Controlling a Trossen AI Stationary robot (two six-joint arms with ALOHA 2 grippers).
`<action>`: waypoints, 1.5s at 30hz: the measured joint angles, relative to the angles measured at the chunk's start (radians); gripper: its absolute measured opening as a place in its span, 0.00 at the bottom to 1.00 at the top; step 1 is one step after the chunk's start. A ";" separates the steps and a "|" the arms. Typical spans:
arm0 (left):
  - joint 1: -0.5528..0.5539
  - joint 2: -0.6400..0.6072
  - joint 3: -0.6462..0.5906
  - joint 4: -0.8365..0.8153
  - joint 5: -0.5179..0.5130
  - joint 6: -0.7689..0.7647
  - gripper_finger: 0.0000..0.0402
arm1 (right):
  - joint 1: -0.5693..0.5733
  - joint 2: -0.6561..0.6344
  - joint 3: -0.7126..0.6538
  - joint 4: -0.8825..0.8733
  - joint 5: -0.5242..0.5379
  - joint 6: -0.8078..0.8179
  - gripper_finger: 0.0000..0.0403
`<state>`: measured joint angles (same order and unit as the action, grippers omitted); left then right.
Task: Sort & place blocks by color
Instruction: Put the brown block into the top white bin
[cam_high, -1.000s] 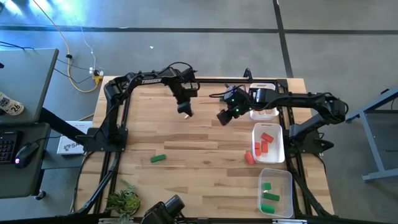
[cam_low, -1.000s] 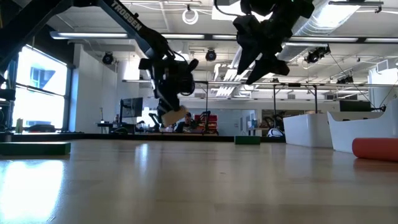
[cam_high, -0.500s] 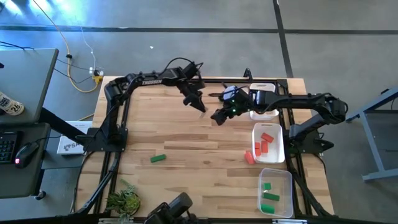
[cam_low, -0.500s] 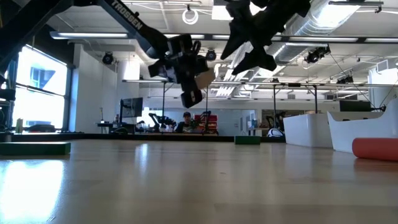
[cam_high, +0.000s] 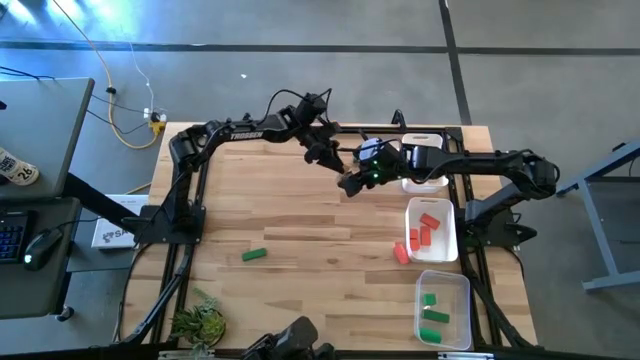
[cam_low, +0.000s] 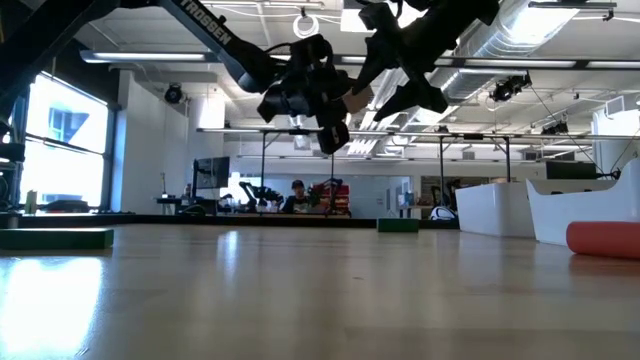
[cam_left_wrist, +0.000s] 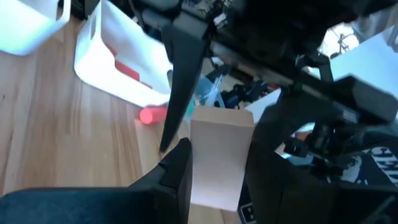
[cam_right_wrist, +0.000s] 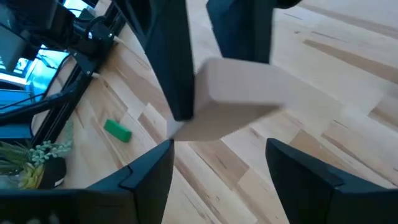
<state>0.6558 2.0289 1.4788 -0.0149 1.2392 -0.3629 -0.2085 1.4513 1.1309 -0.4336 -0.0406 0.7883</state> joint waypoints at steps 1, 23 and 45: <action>-0.001 0.000 0.000 0.018 -0.006 -0.018 0.23 | 0.000 0.000 0.000 0.004 -0.001 0.000 0.60; -0.009 -0.001 0.001 0.074 -0.056 -0.052 0.23 | -0.021 0.001 0.000 0.079 0.001 0.023 0.41; -0.006 0.000 -0.001 0.110 -0.168 -0.103 0.44 | -0.038 -0.001 0.003 -0.061 -0.015 -0.008 0.29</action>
<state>0.6499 2.0293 1.4780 0.0954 1.0712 -0.4663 -0.2460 1.4506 1.1343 -0.4941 -0.0551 0.7804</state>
